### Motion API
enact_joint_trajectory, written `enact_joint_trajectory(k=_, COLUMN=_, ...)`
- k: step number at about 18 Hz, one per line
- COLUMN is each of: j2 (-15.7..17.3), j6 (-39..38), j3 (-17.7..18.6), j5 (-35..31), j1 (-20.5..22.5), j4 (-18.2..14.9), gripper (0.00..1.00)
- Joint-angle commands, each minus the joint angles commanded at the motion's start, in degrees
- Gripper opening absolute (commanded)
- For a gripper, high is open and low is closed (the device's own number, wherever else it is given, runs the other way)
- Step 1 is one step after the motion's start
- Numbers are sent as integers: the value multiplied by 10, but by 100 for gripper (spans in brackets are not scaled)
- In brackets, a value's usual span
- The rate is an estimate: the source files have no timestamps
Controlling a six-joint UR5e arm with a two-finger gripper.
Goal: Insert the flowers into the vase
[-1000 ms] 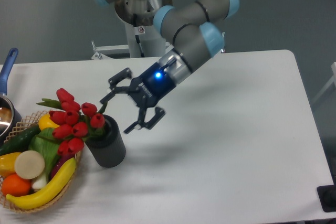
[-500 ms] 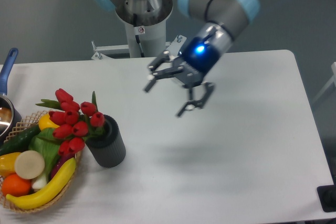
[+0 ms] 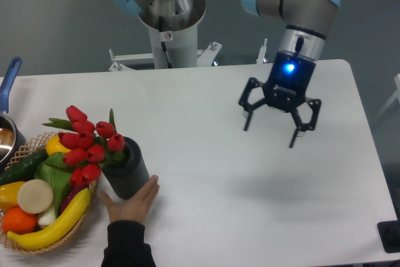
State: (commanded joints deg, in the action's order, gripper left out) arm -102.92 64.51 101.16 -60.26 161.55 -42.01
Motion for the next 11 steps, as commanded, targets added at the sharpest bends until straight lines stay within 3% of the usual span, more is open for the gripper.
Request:
enact_joint_trajectory(k=2, j2=-10, j6=1, j3=-6, j5=-64, j1=-15, j4=-1, gripper=100)
enact_joint_trajectory(k=5, j2=-18, j6=6, j3=-17, j5=-133, j1=-24, j4=-29, gripper=100)
enact_joint_trajectory(k=11, j2=-38, j6=72, j3=-89, j5=-238, j1=-56, j4=-168, gripper=100)
